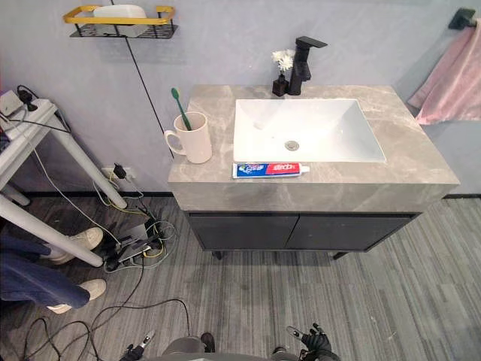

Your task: Organize washtable

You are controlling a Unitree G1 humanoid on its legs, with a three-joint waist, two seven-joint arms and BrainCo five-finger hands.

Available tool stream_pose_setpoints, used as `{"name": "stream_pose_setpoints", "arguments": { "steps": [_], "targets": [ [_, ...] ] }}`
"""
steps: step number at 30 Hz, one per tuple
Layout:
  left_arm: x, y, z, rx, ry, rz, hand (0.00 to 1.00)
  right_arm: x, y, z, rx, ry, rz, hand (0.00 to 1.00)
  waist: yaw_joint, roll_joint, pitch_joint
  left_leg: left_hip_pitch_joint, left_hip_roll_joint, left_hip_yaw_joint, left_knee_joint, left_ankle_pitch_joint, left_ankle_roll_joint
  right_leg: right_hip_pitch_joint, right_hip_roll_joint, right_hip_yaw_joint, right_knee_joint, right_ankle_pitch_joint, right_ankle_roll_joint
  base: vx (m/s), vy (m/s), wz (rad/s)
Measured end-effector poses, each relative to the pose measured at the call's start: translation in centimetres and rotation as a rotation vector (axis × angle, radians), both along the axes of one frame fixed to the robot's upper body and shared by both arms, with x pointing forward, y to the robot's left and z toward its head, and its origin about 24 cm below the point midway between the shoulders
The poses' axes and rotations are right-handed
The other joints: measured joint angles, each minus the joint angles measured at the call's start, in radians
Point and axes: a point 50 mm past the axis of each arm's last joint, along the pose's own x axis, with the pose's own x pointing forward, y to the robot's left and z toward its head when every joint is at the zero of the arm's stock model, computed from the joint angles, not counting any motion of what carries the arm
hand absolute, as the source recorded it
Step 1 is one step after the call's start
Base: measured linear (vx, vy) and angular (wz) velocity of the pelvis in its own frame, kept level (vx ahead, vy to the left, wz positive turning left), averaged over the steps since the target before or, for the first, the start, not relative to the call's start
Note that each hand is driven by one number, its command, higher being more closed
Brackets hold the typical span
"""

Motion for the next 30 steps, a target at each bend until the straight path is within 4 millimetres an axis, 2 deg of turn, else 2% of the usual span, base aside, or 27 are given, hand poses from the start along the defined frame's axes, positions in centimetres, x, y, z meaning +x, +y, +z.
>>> {"name": "stream_pose_setpoints", "arguments": {
  "steps": [2,5,11,16,19,21,24,26,30],
  "targets": [
    [0.2,0.1,0.0,-0.002,-0.004,-0.006,0.0,0.1,0.1,0.0,0.004,-0.007,-0.005,0.0,0.0,-0.005,0.001,0.008,0.002,0.025,0.009,-0.015,0.016,-0.007,-0.003,0.023,0.016,-0.003,-0.003,0.03,0.058,-0.23],
    [0.3,0.1,0.0,0.001,-0.002,-0.02,0.0,0.2,0.0,0.1,0.001,-0.016,-0.009,0.0,0.0,-0.006,0.001,0.029,0.019,0.063,0.014,-0.032,0.012,-0.055,-0.008,0.051,0.118,-0.015,-0.013,0.01,0.029,-0.45],
    [1.8,-0.1,0.2,-0.002,-0.029,-0.049,0.0,-0.6,-0.4,0.1,0.003,-0.004,-0.078,0.0,0.0,-0.003,-0.008,0.052,0.03,0.074,0.001,-0.035,0.013,-0.077,-0.016,0.048,0.17,-0.011,-0.009,-0.01,0.004,-0.08],
    [-0.2,-0.1,-0.1,-0.003,0.024,-0.031,0.0,-2.1,-0.6,-0.2,0.002,0.039,-0.097,0.0,0.0,0.002,-0.074,0.105,0.03,0.094,-0.094,0.003,-0.013,-0.054,0.001,0.022,0.115,0.001,-0.003,0.03,-0.061,-0.14],
    [-0.1,-0.2,-0.2,-0.003,0.026,-0.04,0.0,-2.4,-1.4,-0.4,-0.007,0.07,-0.09,0.0,-0.002,-0.002,-0.09,0.107,0.001,0.063,-0.181,0.067,-0.021,-0.053,0.0,0.015,0.061,-0.002,-0.003,0.02,-0.071,0.26],
    [0.0,-0.4,-0.2,0.002,0.04,-0.067,0.0,-3.0,-2.4,-0.4,-0.03,0.097,-0.09,0.0,-0.005,0.015,-0.076,0.092,-0.01,0.0,-0.174,0.079,-0.026,-0.039,0.0,-0.031,0.073,-0.032,-0.009,0.0,-0.08,0.67],
    [0.3,-0.5,-0.2,0.013,0.039,-0.105,0.0,-4.1,-3.1,-0.5,-0.036,0.131,-0.119,0.0,-0.01,0.025,-0.059,0.081,-0.014,-0.054,-0.135,0.072,-0.034,-0.013,-0.001,-0.071,0.096,-0.071,-0.013,-0.03,-0.09,0.62],
    [0.3,-0.4,-0.2,0.032,0.048,-0.125,0.0,-4.0,-3.3,-0.5,-0.043,0.125,-0.134,0.0,-0.006,0.039,-0.047,0.047,0.01,-0.091,-0.056,0.044,-0.048,-0.007,0.009,-0.093,0.126,-0.101,-0.023,-0.05,-0.073,0.29],
    [0.8,-0.2,0.2,0.062,0.023,-0.163,0.0,-3.8,-3.5,-0.3,-0.046,0.103,-0.181,0.0,0.0,0.033,-0.035,0.012,0.051,-0.133,0.029,0.019,-0.057,-0.007,0.047,-0.088,0.139,-0.121,-0.039,-0.05,-0.106,-0.05]
  ]
}}
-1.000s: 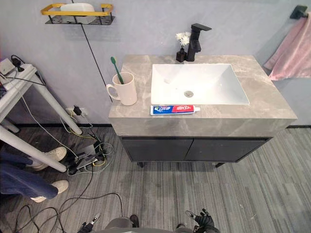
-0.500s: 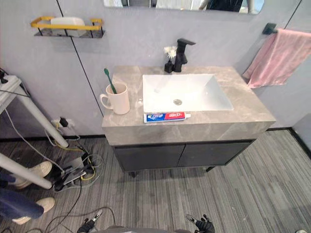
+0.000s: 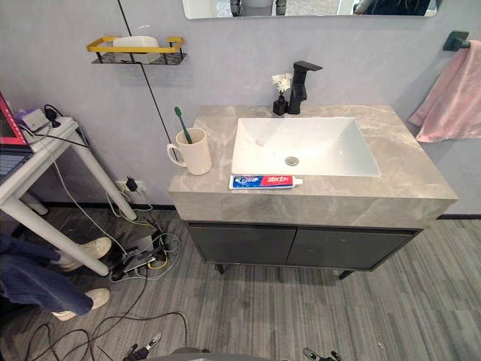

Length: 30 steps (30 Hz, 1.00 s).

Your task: Organize washtable

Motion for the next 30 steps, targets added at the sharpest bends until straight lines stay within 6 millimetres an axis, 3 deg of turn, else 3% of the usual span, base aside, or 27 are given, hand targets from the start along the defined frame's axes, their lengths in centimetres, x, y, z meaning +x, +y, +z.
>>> {"name": "stream_pose_setpoints", "arguments": {
  "steps": [4,10,15,19,21,24,26,28,30],
  "targets": [
    [0.6,-0.2,0.2,0.002,-0.028,-0.007,0.0,0.8,-0.4,0.4,-0.026,-0.049,-0.061,0.0,0.001,0.001,0.001,0.004,0.001,-0.002,-0.046,0.0,-0.001,-0.026,0.01,0.033,-0.002,0.008,-0.006,-0.01,-0.024,-0.24],
    [-0.6,-0.2,-0.2,-0.012,0.015,0.009,0.0,1.8,0.1,0.5,-0.008,-0.086,-0.088,0.0,0.003,0.013,-0.008,0.085,-0.014,0.058,-0.142,0.003,-0.002,-0.008,0.027,0.142,-0.107,0.085,0.003,0.06,0.044,-0.54],
    [-0.8,0.3,-0.3,-0.012,0.034,0.011,0.0,1.3,1.2,0.0,0.038,-0.059,-0.071,0.0,0.001,0.0,-0.008,0.114,-0.043,0.075,-0.183,0.003,0.009,0.008,0.014,0.209,-0.191,0.14,0.016,0.08,0.096,-0.32],
    [-1.3,0.5,-0.4,-0.012,0.046,0.04,0.0,1.2,1.4,-0.1,0.042,-0.051,-0.035,0.0,-0.003,-0.006,-0.003,0.128,-0.05,0.074,-0.177,-0.006,0.023,0.005,0.006,0.22,-0.163,0.142,0.018,0.0,0.051,-0.1],
    [-1.4,0.7,-0.4,-0.011,0.046,0.038,0.0,1.3,1.4,-0.1,0.045,-0.053,-0.032,0.0,-0.001,-0.01,-0.002,0.127,-0.052,0.066,-0.172,-0.009,0.026,0.003,0.002,0.216,-0.15,0.137,0.02,-0.06,0.027,0.11],
    [-1.8,1.1,-0.3,-0.016,0.039,0.088,0.0,1.3,1.5,-0.1,0.054,-0.059,-0.018,0.0,-0.001,-0.006,0.036,0.101,-0.034,0.052,-0.076,-0.057,0.021,0.004,-0.003,0.199,-0.083,0.072,0.021,-0.06,-0.037,0.18],
    [-2.6,1.4,-0.3,-0.014,0.049,0.143,0.0,1.0,1.1,0.0,0.036,-0.048,0.027,0.0,0.001,0.003,0.054,0.015,0.005,0.042,0.146,-0.111,0.003,-0.014,0.008,0.187,0.001,0.005,0.013,-0.15,-0.017,0.23],
    [-2.8,1.2,-0.4,-0.022,0.052,0.152,0.0,1.3,1.3,0.1,0.035,-0.054,0.053,0.0,0.025,-0.01,0.064,-0.077,0.019,0.04,0.325,-0.079,-0.009,-0.007,0.01,0.191,0.02,-0.011,0.01,-0.09,-0.021,0.0],
    [-3.1,0.1,-0.6,-0.048,0.06,0.149,0.0,1.1,1.1,0.2,0.025,-0.055,0.05,0.0,0.032,-0.008,0.061,-0.114,0.008,0.039,0.301,-0.087,-0.009,-0.008,0.006,0.195,0.017,-0.014,0.013,-0.02,0.014,-0.02]
  ]
}}
